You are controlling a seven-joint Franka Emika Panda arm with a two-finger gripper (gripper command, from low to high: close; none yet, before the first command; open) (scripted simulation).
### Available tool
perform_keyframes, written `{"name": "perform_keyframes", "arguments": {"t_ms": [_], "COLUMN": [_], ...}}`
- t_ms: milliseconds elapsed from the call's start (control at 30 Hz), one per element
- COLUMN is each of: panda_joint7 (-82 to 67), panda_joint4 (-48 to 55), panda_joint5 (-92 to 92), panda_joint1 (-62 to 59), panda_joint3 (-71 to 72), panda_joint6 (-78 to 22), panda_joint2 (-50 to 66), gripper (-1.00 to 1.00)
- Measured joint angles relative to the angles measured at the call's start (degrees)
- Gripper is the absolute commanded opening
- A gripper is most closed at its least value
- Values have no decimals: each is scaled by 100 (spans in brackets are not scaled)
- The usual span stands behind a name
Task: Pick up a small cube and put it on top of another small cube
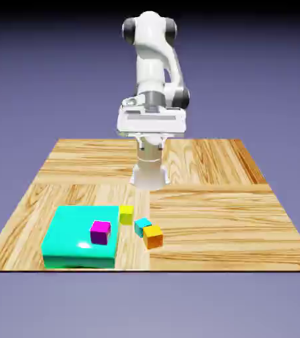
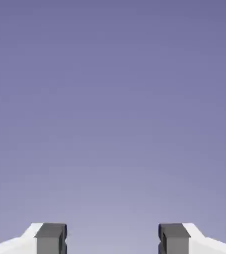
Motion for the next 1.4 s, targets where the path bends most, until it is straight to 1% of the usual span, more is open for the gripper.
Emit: {"name": "perform_keyframes", "arguments": {"t_ms": [733, 800, 933, 967, 1033, 1167, 1400], "panda_joint7": [-649, -652, -599, -599, -606, -664, 229], "panda_joint4": [2471, 2484, 2283, 2282, 2282, 2483, 1208], "panda_joint5": [-524, -527, -590, -591, -581, -507, -157], "panda_joint1": [520, 523, 496, 496, 495, 522, -327], "panda_joint3": [-234, -236, -274, -275, -274, -235, -782], "panda_joint6": [-4177, -4199, -3204, -3195, -3196, -4192, -4375], "panda_joint2": [4567, 4591, 5385, 5392, 5392, 4598, 3145], "gripper": [0, 0, 0, -100, -100, -100, -100]}}
